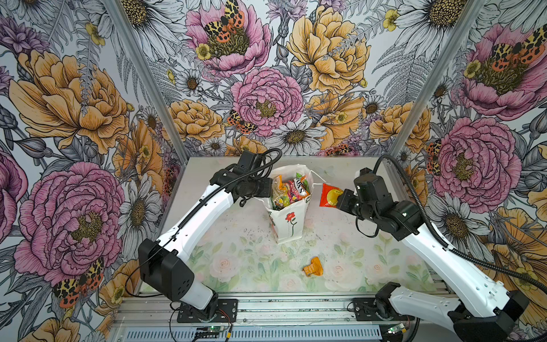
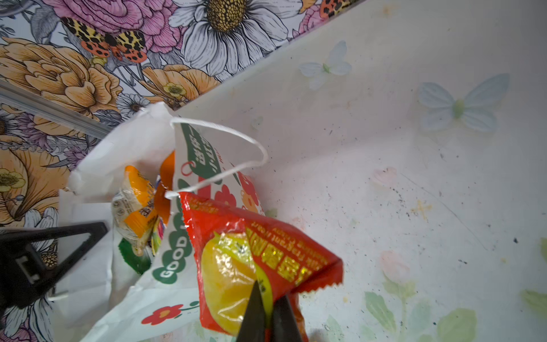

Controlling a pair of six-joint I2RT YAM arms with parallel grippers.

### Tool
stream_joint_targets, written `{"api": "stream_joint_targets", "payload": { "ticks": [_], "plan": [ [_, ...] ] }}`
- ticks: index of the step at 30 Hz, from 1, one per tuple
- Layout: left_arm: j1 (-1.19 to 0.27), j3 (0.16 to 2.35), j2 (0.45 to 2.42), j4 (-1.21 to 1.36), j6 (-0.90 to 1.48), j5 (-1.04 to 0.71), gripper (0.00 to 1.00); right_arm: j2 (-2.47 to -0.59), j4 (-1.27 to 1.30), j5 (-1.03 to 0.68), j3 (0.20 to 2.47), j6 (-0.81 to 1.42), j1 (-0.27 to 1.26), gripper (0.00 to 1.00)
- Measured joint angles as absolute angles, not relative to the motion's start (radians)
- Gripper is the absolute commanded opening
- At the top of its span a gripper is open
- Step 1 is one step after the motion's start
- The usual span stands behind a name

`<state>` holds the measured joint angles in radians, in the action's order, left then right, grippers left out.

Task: Place the snacks into the paper bag
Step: 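Lower the right gripper and close it on the red snack pack edge, then lift the red mango-print pack into the bag and open the right gripper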

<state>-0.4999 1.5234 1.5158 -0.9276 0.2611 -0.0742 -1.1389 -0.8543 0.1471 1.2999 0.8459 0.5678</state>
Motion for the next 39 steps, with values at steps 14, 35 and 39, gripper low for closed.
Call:
{"api": "stream_joint_targets", "payload": {
  "ticks": [14, 35, 39],
  "plan": [
    [-0.5, 1.523, 1.516, -0.928, 0.261, -0.074, 0.0, -1.416, -0.833, 0.098, 1.642, 0.733, 0.611, 0.05],
    [-0.5, 1.523, 1.515, -0.928, 0.261, -0.074, 0.0, -1.632, -0.834, -0.008, 1.736, 0.693, 0.669, 0.05],
    [-0.5, 1.523, 1.515, -0.928, 0.261, -0.074, 0.0, -1.656, -0.834, -0.02, 1.736, 0.689, 0.669, 0.1]
  ]
}}
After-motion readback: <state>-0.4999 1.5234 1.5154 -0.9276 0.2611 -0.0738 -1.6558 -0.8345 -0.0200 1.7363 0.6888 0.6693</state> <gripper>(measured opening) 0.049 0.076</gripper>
